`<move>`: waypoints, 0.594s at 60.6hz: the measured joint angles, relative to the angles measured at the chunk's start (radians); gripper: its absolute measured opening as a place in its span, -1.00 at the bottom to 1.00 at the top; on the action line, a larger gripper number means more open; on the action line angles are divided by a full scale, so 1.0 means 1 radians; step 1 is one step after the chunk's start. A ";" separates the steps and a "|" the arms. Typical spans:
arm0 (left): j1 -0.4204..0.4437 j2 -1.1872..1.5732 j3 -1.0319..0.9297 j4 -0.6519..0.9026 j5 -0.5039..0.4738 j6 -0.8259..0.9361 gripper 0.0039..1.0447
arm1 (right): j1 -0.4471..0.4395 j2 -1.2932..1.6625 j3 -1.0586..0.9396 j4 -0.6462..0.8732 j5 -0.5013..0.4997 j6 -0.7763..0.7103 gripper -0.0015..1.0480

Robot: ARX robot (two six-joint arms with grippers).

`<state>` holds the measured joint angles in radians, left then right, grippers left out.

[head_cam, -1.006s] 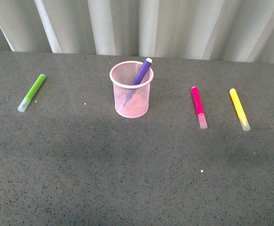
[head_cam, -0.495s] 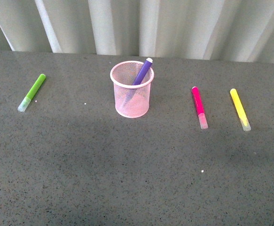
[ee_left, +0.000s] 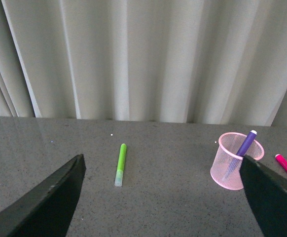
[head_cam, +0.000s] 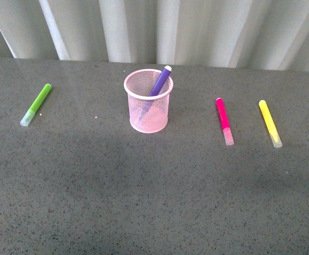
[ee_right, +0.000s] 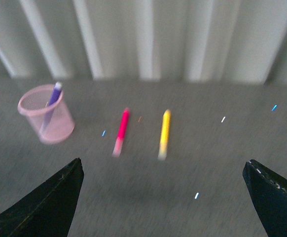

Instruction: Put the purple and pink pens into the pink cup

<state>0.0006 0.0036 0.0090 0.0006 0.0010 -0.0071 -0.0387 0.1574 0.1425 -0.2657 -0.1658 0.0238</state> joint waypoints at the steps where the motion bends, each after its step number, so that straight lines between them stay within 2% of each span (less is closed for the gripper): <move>1: 0.000 0.000 0.000 0.000 0.000 0.001 0.91 | -0.011 0.026 0.021 -0.022 -0.023 0.008 0.87; 5: 0.000 0.000 0.000 0.000 0.000 0.001 0.87 | -0.070 0.083 0.087 -0.033 -0.093 0.033 0.87; 8: 0.000 0.000 0.000 0.000 0.000 0.001 0.88 | -0.146 0.165 0.172 0.058 -0.144 0.072 0.87; 15: 0.000 0.000 0.000 0.000 0.000 0.002 0.88 | -0.179 0.410 0.308 0.318 -0.090 0.089 0.87; 25: 0.000 0.000 0.000 0.000 0.000 0.002 0.88 | -0.124 0.875 0.495 0.506 0.084 0.066 0.87; 36: 0.000 0.000 0.000 0.000 0.000 0.002 0.88 | -0.028 1.350 0.731 0.410 0.209 0.051 0.87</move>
<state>0.0006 0.0032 0.0090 0.0006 0.0006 -0.0051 -0.0666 1.5074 0.8734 0.1444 0.0429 0.0753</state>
